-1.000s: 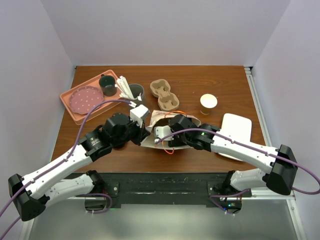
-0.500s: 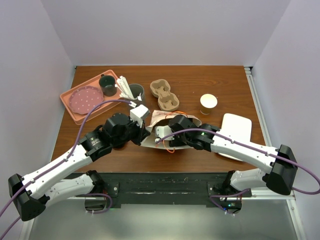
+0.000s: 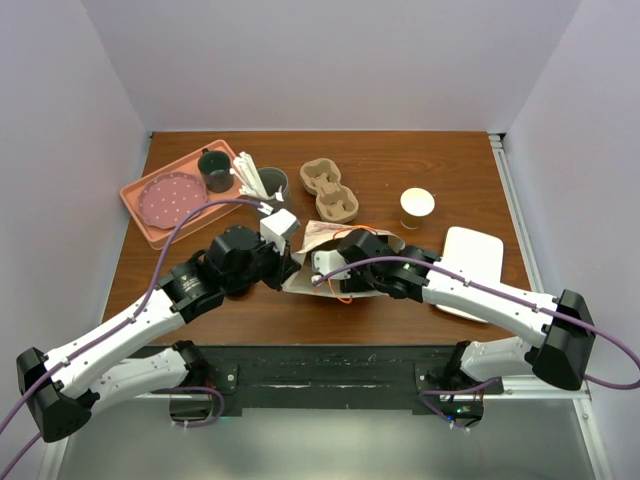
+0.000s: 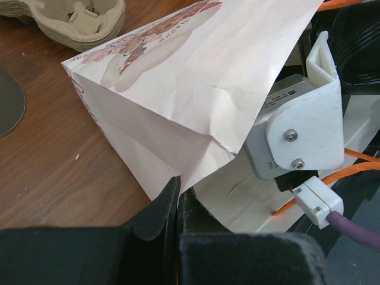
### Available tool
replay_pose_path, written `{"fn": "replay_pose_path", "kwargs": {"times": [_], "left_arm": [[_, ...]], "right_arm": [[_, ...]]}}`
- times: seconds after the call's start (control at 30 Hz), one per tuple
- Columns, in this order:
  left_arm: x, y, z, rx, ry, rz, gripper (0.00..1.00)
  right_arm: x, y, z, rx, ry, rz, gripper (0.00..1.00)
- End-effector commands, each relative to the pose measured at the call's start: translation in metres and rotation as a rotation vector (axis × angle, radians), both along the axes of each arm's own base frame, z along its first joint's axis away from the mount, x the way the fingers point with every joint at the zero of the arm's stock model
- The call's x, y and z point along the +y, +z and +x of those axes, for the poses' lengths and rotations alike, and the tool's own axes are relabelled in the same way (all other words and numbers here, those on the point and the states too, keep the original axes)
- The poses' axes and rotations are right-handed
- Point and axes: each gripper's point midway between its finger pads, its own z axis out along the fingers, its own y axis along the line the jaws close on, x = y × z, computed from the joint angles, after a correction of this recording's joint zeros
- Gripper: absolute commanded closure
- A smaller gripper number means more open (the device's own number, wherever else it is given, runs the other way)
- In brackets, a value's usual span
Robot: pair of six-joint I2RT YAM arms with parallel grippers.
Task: Pack the takeout coffee
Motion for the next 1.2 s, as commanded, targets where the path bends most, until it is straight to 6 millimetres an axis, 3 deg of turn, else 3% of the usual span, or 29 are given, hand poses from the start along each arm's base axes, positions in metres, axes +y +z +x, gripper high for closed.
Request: {"fn": "replay_pose_path", "kwargs": {"times": [0.0,0.47,0.8,0.9,1.03,1.17], "left_arm": [[-0.001,0.013,0.002,-0.046,-0.011,-0.009,1.00],[-0.002,0.016,0.003,-0.043,-0.010,-0.013,1.00],[-0.002,0.017,0.005,-0.042,-0.005,-0.012,1.00],[-0.003,0.017,0.005,-0.042,-0.005,-0.012,1.00],[-0.003,0.021,0.006,-0.050,-0.004,-0.015,1.00],[-0.004,0.027,0.009,-0.057,0.004,-0.014,0.96]], "right_arm": [[-0.001,0.015,0.004,-0.038,-0.018,0.030,1.00],[0.013,-0.018,0.011,-0.031,0.014,0.032,1.00],[0.013,-0.026,0.015,-0.036,-0.018,0.060,1.00],[0.011,-0.025,0.015,-0.037,-0.033,0.077,0.94],[0.012,-0.019,0.016,-0.042,-0.040,0.093,0.74],[0.015,-0.006,0.018,-0.046,-0.037,0.115,0.61]]}}
